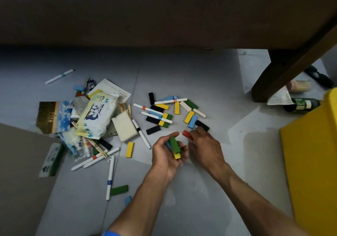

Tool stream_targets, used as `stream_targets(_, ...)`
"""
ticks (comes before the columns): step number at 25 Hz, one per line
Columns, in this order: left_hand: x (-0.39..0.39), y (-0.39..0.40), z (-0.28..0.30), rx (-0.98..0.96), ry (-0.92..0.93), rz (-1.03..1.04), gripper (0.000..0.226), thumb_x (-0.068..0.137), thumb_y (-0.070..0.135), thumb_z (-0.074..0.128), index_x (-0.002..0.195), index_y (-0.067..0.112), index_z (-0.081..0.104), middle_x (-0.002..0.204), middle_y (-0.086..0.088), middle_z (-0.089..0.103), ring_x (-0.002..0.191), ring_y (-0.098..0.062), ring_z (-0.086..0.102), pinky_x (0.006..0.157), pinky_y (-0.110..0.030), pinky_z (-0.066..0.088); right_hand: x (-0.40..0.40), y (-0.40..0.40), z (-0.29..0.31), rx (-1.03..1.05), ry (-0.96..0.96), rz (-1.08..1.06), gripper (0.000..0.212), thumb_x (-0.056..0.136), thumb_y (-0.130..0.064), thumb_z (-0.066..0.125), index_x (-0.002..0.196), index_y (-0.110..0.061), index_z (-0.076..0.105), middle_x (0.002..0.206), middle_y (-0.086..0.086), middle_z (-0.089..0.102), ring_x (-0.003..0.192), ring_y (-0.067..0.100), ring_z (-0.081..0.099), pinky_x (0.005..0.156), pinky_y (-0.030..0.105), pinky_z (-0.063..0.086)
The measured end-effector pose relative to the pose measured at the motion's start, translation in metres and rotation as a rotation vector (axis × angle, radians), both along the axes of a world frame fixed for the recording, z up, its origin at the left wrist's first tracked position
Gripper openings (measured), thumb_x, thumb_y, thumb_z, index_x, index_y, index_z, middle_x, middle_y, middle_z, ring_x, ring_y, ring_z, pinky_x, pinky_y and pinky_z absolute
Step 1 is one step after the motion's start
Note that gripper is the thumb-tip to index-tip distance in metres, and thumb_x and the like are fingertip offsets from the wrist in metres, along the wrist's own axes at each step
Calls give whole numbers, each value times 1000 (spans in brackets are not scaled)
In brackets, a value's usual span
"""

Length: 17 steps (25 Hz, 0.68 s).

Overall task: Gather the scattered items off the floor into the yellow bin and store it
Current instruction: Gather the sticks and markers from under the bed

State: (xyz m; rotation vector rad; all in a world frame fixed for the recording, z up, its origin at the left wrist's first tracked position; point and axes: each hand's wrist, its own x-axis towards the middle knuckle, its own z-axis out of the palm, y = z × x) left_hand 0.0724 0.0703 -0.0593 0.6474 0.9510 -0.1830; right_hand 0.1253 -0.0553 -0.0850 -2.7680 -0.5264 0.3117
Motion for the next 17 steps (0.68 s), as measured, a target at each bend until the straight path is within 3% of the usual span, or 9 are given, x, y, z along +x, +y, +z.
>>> stream_targets(3,2,14,1,24,22,40,32,86,31,54,98,10,74,82,-16,71,72,-31,70,66,-35,55,3,5,-5,-102,-69,-3,36,96,-23,53,132,-14,53,131,10,57,110,27,59,87,35,52)
stream_targets(5,4,14,-1,25,51,48,38,90,42,53,103,11,70,90,-16,73,76,-29,70,68,-36,54,4,5,-1,-12,4,-122,28,95,-24,58,122,-15,59,117,7,64,102,24,62,82,31,52)
stream_targets(7,6,10,-4,14,50,50,42,89,48,53,105,12,67,88,-14,73,76,-28,69,71,-36,53,3,0,7,373,213,-280,6,89,-27,68,93,-23,66,91,-3,69,83,18,65,68,23,52)
stream_targets(8,7,8,-5,13,44,47,44,89,51,54,105,12,67,88,-13,73,77,-28,70,72,-36,53,2,-2,14,605,356,-322,7,84,-29,73,84,-26,66,81,-8,69,77,15,66,63,20,52)
stream_targets(10,9,4,-8,8,20,32,51,87,57,54,107,12,67,93,-13,74,83,-27,70,74,-36,54,2,-5,23,845,478,-281,12,81,-42,73,82,-32,67,81,-11,70,75,9,68,62,19,55)
stream_targets(12,11,1,-8,-10,-11,46,51,86,57,56,109,14,68,93,-14,73,81,-27,68,68,-34,54,6,-11,21,718,320,-248,15,85,-48,67,92,-36,65,93,-14,69,84,7,65,66,18,54)
stream_targets(14,11,1,-9,-17,-6,71,46,87,53,57,106,14,70,88,-15,72,74,-24,68,63,-31,53,10,-15,9,384,94,-216,27,90,-37,65,115,-31,60,117,-7,61,99,11,60,79,24,53)
stream_targets(17,11,7,-8,-27,8,70,38,87,44,61,104,10,69,78,-12,70,63,-20,66,57,-28,50,23,-9,-7,6,16,-2,40,95,-21,56,135,-21,52,137,4,50,109,24,55,89,35,52)
